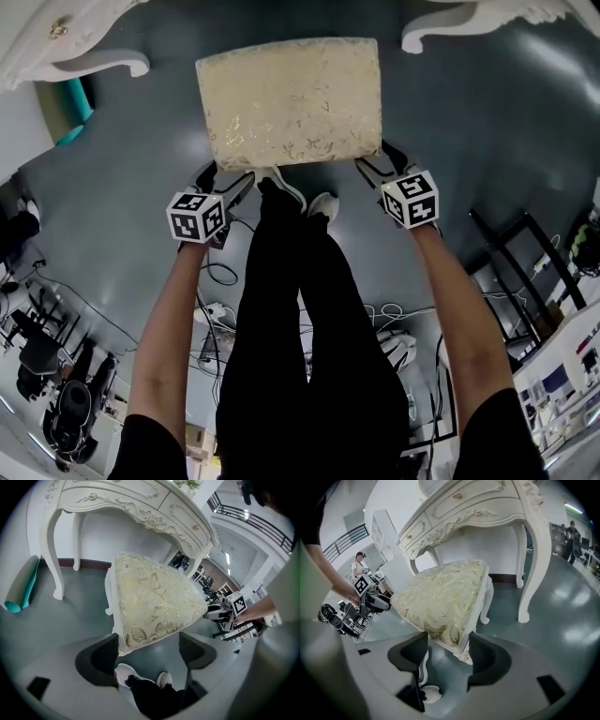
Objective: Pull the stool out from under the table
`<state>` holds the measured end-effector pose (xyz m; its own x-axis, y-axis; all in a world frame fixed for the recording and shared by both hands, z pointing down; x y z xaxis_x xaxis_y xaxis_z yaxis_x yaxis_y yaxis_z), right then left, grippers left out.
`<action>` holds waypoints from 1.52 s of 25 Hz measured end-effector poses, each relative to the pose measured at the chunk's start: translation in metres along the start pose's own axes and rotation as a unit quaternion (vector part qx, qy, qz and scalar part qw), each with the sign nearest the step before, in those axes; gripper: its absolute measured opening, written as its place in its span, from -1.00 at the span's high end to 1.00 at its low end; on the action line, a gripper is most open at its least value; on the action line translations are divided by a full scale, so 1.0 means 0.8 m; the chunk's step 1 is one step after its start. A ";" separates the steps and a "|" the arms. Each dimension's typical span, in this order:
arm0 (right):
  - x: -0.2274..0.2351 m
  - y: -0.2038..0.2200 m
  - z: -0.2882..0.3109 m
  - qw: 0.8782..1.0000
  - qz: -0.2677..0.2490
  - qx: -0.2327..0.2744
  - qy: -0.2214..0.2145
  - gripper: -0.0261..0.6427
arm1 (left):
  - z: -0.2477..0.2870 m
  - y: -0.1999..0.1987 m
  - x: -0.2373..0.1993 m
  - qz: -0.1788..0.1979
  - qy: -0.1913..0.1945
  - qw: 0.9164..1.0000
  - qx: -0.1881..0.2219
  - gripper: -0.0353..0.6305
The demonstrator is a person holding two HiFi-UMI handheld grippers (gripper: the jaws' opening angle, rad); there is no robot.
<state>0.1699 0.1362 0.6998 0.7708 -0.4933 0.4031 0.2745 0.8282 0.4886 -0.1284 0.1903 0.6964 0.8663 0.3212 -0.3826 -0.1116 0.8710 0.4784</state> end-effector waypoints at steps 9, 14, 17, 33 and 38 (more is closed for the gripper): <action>-0.008 0.023 -0.007 1.000 -0.003 -0.008 -0.002 0.06 | -0.006 0.028 0.014 -0.004 0.002 1.000 -0.015 -0.38; -0.015 0.044 -0.016 1.000 0.003 -0.009 -0.001 0.06 | -0.011 0.045 0.025 -0.005 0.006 1.000 -0.023 -0.38; -0.015 0.057 -0.022 1.000 0.003 -0.016 0.001 0.06 | -0.011 0.057 0.034 -0.007 0.007 1.000 -0.026 -0.38; -0.021 0.074 -0.034 0.998 -0.042 -0.025 0.037 0.06 | -0.018 0.058 0.028 -0.034 -0.012 0.999 -0.020 -0.36; -0.035 0.033 -0.071 0.996 -0.064 0.012 0.058 0.06 | -0.057 0.025 0.019 -0.096 -0.038 0.993 0.053 -0.36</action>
<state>0.1884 0.1869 0.6572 0.7917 -0.5594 0.2454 0.3621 0.7534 0.5489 -0.1395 0.2293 0.6643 0.9015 0.1205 -0.4156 0.1070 0.8686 0.4839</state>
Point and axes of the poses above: the fingertips, and each gripper's own axes: z forward along the fingers, x to its right, y out of its underside, the point moved 2 cm from there along -z, backward along the fingers, and after that the axes turned 8 degrees about z, right-handed, at the moved point
